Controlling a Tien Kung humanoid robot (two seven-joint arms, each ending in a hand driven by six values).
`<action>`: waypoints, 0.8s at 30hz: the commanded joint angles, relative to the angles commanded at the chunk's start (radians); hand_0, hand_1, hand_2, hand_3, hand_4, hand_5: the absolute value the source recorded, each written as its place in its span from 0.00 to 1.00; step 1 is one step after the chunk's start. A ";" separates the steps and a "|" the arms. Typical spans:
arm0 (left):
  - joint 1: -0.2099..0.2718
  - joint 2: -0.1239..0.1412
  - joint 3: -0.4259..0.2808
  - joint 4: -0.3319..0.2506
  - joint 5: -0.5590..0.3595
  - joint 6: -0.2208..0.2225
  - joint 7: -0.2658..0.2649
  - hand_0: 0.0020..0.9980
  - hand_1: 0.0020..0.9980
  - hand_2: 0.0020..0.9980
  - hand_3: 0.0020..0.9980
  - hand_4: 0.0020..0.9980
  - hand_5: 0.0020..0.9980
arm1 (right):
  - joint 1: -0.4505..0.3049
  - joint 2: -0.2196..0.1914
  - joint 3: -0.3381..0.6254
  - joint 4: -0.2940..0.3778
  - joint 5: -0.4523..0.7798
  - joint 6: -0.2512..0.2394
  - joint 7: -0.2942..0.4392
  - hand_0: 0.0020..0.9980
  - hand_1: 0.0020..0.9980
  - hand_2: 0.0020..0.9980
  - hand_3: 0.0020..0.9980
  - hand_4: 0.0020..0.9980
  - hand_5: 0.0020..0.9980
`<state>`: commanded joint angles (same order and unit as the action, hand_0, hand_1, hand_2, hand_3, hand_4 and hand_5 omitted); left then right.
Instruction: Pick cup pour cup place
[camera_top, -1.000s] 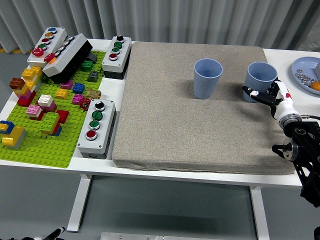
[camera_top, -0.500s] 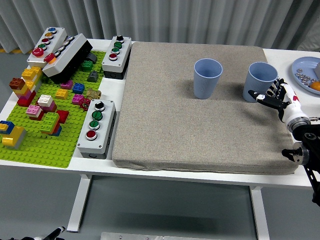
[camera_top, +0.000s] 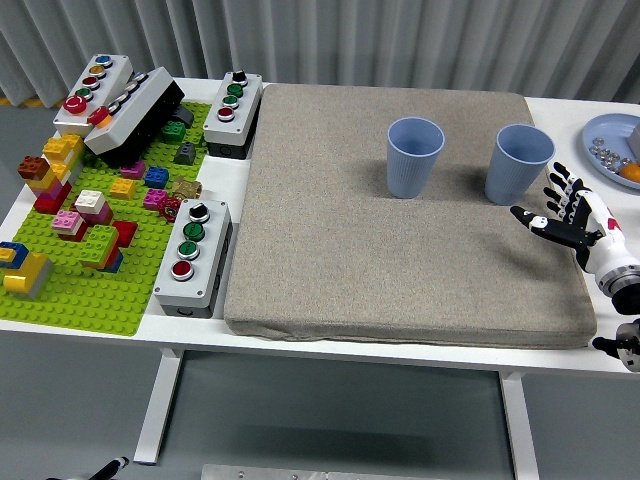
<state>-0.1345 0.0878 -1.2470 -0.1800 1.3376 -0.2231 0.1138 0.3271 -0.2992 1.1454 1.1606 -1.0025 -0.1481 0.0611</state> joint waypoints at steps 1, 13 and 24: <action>0.000 0.000 -0.001 0.000 0.001 0.000 0.000 0.84 0.85 0.92 0.81 0.64 1.00 | -0.007 -0.004 0.003 0.017 -0.003 0.001 -0.002 0.99 0.97 1.00 1.00 0.88 0.28; 0.005 0.001 -0.001 0.000 0.001 0.000 0.001 0.84 0.85 0.92 0.81 0.64 1.00 | 0.009 -0.001 0.043 0.014 0.000 -0.011 0.003 0.99 0.95 1.00 1.00 0.87 0.29; 0.002 0.010 -0.005 0.000 -0.003 0.005 -0.002 0.84 0.85 0.92 0.81 0.64 1.00 | 0.222 -0.088 0.139 0.015 0.071 -0.120 0.036 0.96 0.91 0.98 0.93 0.85 0.31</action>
<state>-0.1326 0.0976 -1.2520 -0.1800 1.3350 -0.2185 0.1114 0.5492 -0.3872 1.2841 1.1754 -0.9315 -0.2686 0.0968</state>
